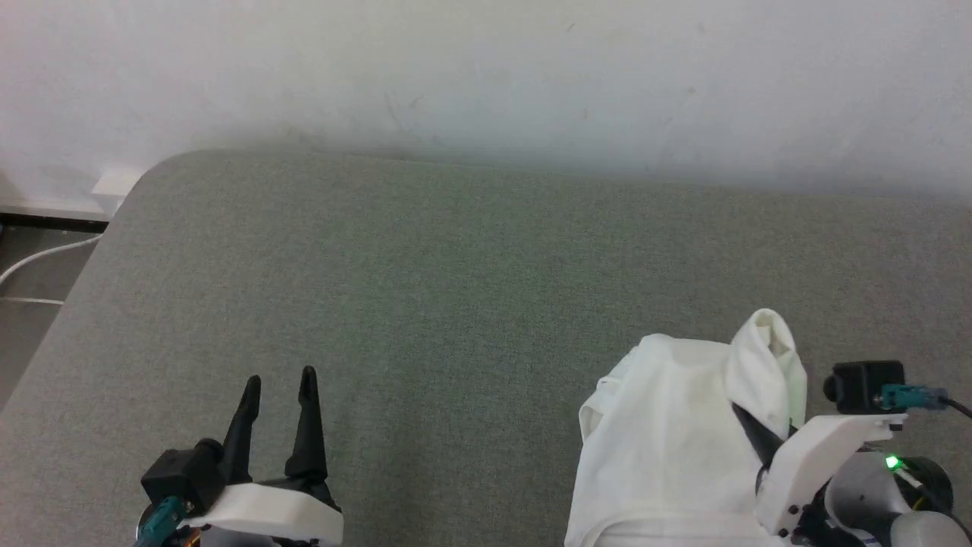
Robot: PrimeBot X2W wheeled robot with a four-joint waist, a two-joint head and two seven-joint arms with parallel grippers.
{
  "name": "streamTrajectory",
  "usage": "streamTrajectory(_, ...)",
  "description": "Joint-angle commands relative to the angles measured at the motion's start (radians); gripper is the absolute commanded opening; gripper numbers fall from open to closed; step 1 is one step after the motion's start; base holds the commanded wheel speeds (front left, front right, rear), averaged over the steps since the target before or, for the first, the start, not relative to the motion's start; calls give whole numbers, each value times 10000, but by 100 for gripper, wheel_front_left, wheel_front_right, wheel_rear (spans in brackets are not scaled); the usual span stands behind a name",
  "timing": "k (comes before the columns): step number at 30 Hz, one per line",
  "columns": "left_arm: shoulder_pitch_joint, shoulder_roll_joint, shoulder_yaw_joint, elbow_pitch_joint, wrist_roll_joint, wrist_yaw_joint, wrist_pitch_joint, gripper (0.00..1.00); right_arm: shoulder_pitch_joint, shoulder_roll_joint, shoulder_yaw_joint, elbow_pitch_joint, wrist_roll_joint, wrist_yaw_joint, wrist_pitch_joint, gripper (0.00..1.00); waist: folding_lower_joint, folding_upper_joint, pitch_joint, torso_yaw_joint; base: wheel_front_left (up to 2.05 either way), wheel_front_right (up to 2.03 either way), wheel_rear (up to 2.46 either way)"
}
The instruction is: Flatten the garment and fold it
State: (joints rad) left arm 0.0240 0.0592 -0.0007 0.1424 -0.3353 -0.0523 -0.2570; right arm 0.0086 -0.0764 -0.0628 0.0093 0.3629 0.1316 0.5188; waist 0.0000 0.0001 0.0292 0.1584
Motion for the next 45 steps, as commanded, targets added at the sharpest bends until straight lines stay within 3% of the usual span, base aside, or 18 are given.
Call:
streamTrajectory(1, 106, -35, 43, 6, 91, -56, -47, 100, -6, 40, 67, -49, 36, -9, 11, 0, 0, -1, -13, 49, 0, 0, 0)
streamTrajectory(11, 2, -65, -23, 57, 38, -82, -47, 100, -508, 255, 1374, 1079, 23, -9, -439, 0, 0, -1, 90, 575, 0, 0, 0)
streamTrajectory(18, 2, -77, -67, 137, -24, -60, -47, 100, -992, 259, 1531, 2164, 298, -9, -1348, 0, 0, -1, 195, 808, 0, 0, 0)
streamTrajectory(19, -4, -78, -73, 146, -33, -61, -47, 100, -1056, 260, 1559, 2287, 293, -9, -1449, 40, 0, -1, 207, 826, 0, 0, 0)
streamTrajectory(20, -10, -79, -83, 159, -39, -61, -47, 100, -1105, 260, 1597, 2388, 309, -9, -1539, 100, 0, -1, 214, 840, 0, 0, 0)
streamTrajectory(25, 17, -83, -48, 214, -66, -30, -47, 100, -1188, 260, 2260, 2342, 374, -9, -1661, 100, 0, -1, 141, 783, 0, 0, 0)
streamTrajectory(36, 123, -87, -7, 306, -138, -50, -47, 100, -1074, 261, 3951, 952, 766, -9, -883, 100, 0, -1, -303, 322, 0, 0, 0)
streamTrajectory(40, 204, -88, -31, 285, -214, -47, -47, 100, -1491, 261, 3769, 480, 494, -9, -1027, 100, 0, -1, -419, 77, 0, 0, 0)
streamTrajectory(45, 178, -88, -54, 103, -239, -79, -47, 100, -2415, 184, 2935, -8, -980, -9, -1623, 100, 0, -1, -389, -224, 0, 0, 0)
